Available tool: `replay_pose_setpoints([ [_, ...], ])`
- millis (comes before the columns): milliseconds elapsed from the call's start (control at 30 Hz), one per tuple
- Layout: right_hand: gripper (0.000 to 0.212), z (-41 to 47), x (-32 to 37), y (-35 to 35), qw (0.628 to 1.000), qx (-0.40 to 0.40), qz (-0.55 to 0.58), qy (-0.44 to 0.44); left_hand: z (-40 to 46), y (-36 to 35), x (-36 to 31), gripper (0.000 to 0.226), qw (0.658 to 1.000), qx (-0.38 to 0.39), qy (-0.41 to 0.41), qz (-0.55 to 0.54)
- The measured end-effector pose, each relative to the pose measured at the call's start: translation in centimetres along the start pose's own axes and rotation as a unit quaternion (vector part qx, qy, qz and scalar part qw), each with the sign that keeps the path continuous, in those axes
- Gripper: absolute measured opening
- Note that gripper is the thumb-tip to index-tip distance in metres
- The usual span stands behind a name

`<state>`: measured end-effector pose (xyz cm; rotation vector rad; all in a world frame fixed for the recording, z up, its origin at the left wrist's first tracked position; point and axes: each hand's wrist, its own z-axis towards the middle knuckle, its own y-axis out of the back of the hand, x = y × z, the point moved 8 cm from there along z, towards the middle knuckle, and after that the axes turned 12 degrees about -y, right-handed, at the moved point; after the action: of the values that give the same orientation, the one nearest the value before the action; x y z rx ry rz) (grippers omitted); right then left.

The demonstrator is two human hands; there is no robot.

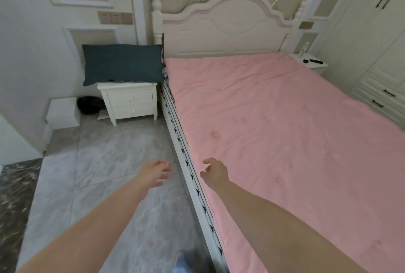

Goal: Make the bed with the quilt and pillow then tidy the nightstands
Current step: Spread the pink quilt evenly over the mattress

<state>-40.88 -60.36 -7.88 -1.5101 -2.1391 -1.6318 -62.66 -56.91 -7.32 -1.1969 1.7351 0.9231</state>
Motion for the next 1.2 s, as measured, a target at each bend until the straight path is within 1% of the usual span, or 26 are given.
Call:
replay_pose_setpoints([
  [167,0.04,6.9,3.3,-1.0,1.0,-0.011,0.021,-0.019,7.8,2.1,-3.0,0.02,1.0,0.0,-0.015,0.027],
  [267,0.049,10.3,4.9,-2.7,0.999,-0.004,0.009,-0.04,12.4,3.8,-4.8,0.016,0.999,0.0,0.001,0.044],
  [333,0.049,12.9,6.9,-3.0,0.999,-0.001,-0.008,-0.043,15.5,5.0,-6.2,0.017,0.998,0.008,0.013,0.065],
  [400,0.046,16.1,10.6,-2.2,0.999,-0.006,-0.009,-0.033,18.8,6.6,-8.4,0.02,0.998,0.002,-0.003,0.066],
  [533,0.044,21.0,17.9,-1.6,1.0,-0.012,-0.024,-0.008,23.8,9.4,-11.9,0.019,0.999,-0.005,-0.019,0.048],
  [633,0.04,25.2,23.1,-3.0,1.0,-0.021,-0.008,-0.008,28.8,12.3,-13.6,0.017,0.998,0.002,-0.02,0.059],
  [767,0.038,28.6,27.3,-4.5,0.999,-0.034,0.008,-0.025,34.8,15.7,-15.8,0.017,0.995,0.024,-0.025,0.09],
  [833,0.039,29.4,28.5,-4.9,0.998,-0.039,0.027,-0.044,37.5,17.3,-17.8,0.019,0.993,0.029,-0.048,0.104],
  [933,0.043,31.2,30.2,-5.3,0.995,-0.05,0.031,-0.075,41.8,19.8,-20.5,0.015,0.984,0.064,-0.072,0.153],
  [1000,0.042,32.4,31.1,-5.1,0.993,-0.066,0.036,-0.087,44.6,21.1,-21.4,0.01,0.976,0.074,-0.073,0.189],
  [1100,0.04,34.8,32.2,-4.8,0.99,-0.079,0.046,-0.11,48.6,22.3,-22.3,0.007,0.975,0.075,-0.065,0.198],
  [1200,0.04,38.2,33.7,-4.9,0.987,-0.081,0.056,-0.124,52.7,22.0,-22.9,0.013,0.974,0.103,-0.051,0.194],
])
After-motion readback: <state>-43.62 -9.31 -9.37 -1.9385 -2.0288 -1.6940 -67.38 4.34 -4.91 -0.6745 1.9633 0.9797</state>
